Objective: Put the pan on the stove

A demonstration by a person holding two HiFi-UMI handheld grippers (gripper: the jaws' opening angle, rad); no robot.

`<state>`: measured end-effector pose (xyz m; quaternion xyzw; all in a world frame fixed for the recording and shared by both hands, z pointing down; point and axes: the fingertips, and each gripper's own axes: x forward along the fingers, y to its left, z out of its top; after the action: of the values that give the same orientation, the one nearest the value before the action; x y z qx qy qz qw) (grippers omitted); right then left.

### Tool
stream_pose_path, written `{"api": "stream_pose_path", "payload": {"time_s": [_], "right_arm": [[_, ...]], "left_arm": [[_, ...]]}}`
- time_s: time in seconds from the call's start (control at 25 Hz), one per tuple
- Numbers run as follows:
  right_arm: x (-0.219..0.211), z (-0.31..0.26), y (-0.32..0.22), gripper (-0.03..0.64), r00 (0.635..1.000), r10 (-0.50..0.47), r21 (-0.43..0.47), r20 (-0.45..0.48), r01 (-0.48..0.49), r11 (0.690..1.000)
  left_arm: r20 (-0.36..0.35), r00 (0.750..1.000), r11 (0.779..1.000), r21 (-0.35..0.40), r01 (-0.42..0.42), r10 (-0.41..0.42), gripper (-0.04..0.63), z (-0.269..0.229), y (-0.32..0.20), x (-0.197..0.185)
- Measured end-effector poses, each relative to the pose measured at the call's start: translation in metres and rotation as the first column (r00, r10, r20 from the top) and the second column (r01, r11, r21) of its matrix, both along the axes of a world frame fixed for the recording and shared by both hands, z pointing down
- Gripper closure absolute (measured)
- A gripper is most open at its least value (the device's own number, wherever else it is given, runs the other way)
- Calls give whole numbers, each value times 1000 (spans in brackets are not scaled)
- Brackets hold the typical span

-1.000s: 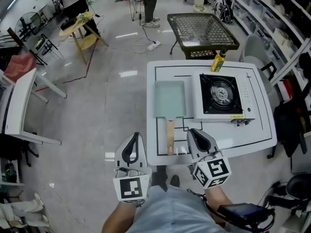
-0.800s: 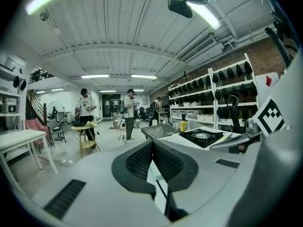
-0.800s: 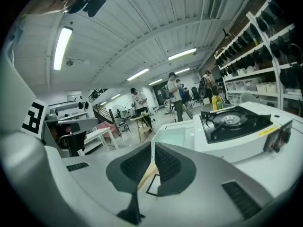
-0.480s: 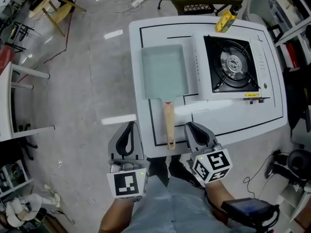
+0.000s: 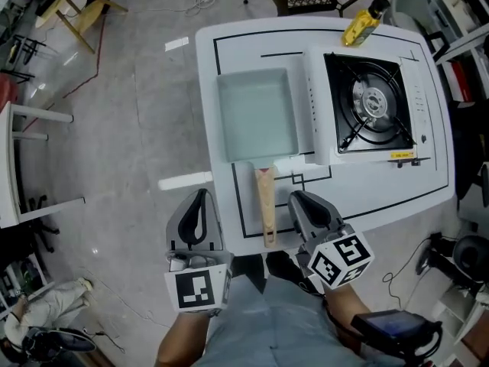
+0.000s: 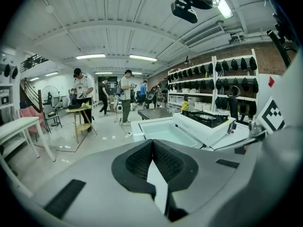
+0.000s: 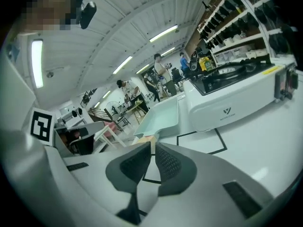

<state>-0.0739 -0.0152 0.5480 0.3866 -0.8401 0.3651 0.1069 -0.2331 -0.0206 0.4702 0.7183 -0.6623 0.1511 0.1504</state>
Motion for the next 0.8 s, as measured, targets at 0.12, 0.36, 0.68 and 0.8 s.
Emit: {"api": "stream_pose_path", "payload": {"time_s": [0.12,0.36,0.68,0.8], "right_arm": [[-18,0,0,522,988,-51,-99,146,66,993],[-47,15,-2,397,949,-98,-266,300,182,947],[-77,25,-17,393,914,-52,-383,401,219,898],[-82,26,-22,393,894,4,-431,448,212,877]], "left_arm": [[10,1000,1000,-8,-2,2,577,2,-10,-7],[-27,1000,999,-42,4,-5,577,17,-24,-19],[-92,995,996,-81,25,-32,577,36,-35,-39],[-85,996,996,-81,31,-38,577,36,-37,-47]]}}
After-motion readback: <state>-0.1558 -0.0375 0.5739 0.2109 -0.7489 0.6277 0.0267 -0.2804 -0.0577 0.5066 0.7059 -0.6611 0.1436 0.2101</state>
